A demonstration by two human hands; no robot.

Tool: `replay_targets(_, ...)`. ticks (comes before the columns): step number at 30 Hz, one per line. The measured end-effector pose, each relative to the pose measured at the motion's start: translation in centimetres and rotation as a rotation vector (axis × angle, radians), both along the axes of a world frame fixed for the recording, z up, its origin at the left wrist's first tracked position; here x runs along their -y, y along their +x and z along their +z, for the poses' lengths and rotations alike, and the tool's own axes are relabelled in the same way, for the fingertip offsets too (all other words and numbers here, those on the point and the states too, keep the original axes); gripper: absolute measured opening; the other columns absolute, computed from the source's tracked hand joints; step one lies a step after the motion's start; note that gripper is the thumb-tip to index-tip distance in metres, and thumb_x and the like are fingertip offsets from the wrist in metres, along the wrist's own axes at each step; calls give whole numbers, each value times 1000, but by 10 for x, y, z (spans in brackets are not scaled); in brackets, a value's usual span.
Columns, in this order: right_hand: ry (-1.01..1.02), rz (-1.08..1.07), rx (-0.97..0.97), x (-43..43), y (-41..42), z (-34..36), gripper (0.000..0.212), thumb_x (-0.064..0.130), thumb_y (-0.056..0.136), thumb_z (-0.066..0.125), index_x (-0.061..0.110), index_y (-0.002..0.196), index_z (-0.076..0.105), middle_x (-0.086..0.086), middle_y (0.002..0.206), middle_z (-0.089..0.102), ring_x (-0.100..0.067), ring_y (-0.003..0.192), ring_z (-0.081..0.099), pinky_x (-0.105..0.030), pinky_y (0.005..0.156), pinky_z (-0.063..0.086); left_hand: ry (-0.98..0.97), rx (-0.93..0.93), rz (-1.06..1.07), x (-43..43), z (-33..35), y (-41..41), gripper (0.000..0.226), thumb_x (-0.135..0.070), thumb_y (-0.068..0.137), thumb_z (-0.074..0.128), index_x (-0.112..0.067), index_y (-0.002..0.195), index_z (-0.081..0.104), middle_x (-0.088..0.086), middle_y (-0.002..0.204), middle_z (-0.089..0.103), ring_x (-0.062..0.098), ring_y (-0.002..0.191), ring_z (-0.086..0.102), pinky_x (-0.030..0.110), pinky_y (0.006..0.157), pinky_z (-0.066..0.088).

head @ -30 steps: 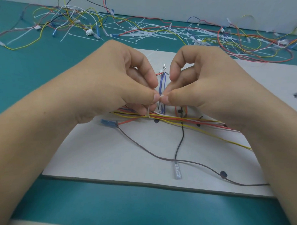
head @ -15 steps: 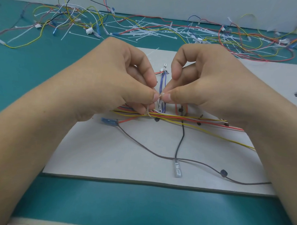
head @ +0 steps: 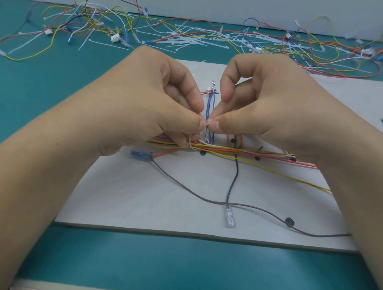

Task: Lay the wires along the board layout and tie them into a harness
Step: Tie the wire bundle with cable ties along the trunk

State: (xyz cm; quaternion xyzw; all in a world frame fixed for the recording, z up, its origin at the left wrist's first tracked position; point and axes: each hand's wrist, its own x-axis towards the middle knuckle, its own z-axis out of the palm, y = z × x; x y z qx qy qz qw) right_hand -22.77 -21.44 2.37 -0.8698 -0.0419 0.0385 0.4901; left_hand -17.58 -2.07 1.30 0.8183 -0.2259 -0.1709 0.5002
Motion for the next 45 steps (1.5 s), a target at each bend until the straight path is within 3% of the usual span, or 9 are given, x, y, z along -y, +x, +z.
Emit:
replay_targets(4,-25,0,10,0,0,0,33,-5,75,80,14,84,55,0,74,78,-15,64,70,-26,62,56,-10,-8,0,1,0,0,19,3,77,83,-10,86,71,14,72,77,33,61,75,38,58,63)
replay_targets(9,-42,-1,14,-1,-1,0,33,-4,74,81,14,83,55,0,74,78,-14,61,67,-25,58,54,-30,-27,-4,1,0,-1,29,3,75,83,-10,96,68,13,74,78,29,59,73,32,55,60)
replay_targets(12,-40,-4,19,-1,-1,0,34,-5,73,81,14,82,54,0,73,78,-13,59,65,-22,54,51,-17,-18,-4,1,-1,-1,28,3,76,83,-13,94,69,12,75,78,33,62,74,37,58,63)
replay_targets(19,-45,-4,17,1,0,0,34,-4,73,81,15,82,55,-1,74,78,-16,63,68,-32,65,56,-27,-24,-10,2,-1,-1,27,-8,66,81,-14,89,70,11,74,78,32,62,74,31,55,59)
replay_targets(23,-37,6,17,0,-1,1,33,-5,73,81,15,82,55,-3,74,78,-17,60,65,-27,58,53,-33,-24,-12,2,-1,-2,26,-8,67,81,-14,89,70,12,75,78,34,63,74,36,57,62)
replay_targets(31,7,-12,-18,1,0,-1,33,-5,74,82,12,83,55,-4,74,78,-13,53,60,-14,45,42,-43,-70,2,1,1,-2,25,5,77,81,-8,94,68,16,74,77,28,57,73,31,56,60)
replay_targets(41,6,-1,-18,1,0,-2,34,-6,77,82,14,82,54,-4,74,78,-14,52,61,-21,44,46,-44,-83,29,2,2,-4,20,5,76,82,-6,88,69,17,73,77,32,64,77,34,58,63)
replay_targets(45,-7,0,-20,1,0,0,34,-5,77,83,14,81,54,-3,73,78,-13,52,61,-22,47,48,-53,-81,38,1,2,-3,20,7,77,81,-6,87,70,18,72,76,34,66,77,42,62,65)
